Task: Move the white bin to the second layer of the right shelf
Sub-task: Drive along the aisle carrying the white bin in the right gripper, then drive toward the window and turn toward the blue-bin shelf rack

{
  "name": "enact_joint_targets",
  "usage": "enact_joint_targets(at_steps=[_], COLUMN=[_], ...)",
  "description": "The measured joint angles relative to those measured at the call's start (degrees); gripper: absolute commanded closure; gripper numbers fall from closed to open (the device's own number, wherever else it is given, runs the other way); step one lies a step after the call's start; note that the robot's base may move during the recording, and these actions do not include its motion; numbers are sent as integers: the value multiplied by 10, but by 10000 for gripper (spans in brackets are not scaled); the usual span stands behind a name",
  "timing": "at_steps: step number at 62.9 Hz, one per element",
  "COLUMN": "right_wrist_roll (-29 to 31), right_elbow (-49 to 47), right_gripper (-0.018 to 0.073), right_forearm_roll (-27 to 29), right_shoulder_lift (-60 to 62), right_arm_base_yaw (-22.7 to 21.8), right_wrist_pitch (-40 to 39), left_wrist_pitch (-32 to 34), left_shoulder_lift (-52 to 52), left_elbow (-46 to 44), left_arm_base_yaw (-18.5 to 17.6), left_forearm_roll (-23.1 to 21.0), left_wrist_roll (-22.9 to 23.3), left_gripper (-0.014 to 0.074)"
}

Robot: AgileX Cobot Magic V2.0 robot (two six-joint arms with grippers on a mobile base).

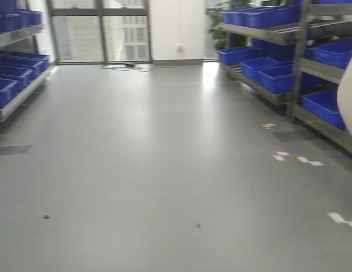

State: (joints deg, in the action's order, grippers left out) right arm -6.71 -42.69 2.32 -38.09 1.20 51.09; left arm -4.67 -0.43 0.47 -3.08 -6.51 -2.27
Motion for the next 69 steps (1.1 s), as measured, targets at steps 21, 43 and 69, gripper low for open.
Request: enact_joint_targets(at_steps=[21, 43, 69], right_wrist_roll=[0, 0, 0], right_elbow=[0, 0, 0], right_gripper=[482, 482, 482], right_forearm_roll=[1, 1, 1], right_shoulder_lift=[0, 0, 0], right_arm_base_yaw=[0, 0, 0], right_wrist_pitch=[0, 0, 0], left_wrist_pitch=[0, 0, 0], left_shoulder_lift=[0, 0, 0], left_elbow=[0, 0, 0], left_arm_base_yaw=[0, 0, 0], left_forearm_roll=[0, 0, 0], left_wrist_roll=[0, 0, 0], left_gripper=[512, 512, 512])
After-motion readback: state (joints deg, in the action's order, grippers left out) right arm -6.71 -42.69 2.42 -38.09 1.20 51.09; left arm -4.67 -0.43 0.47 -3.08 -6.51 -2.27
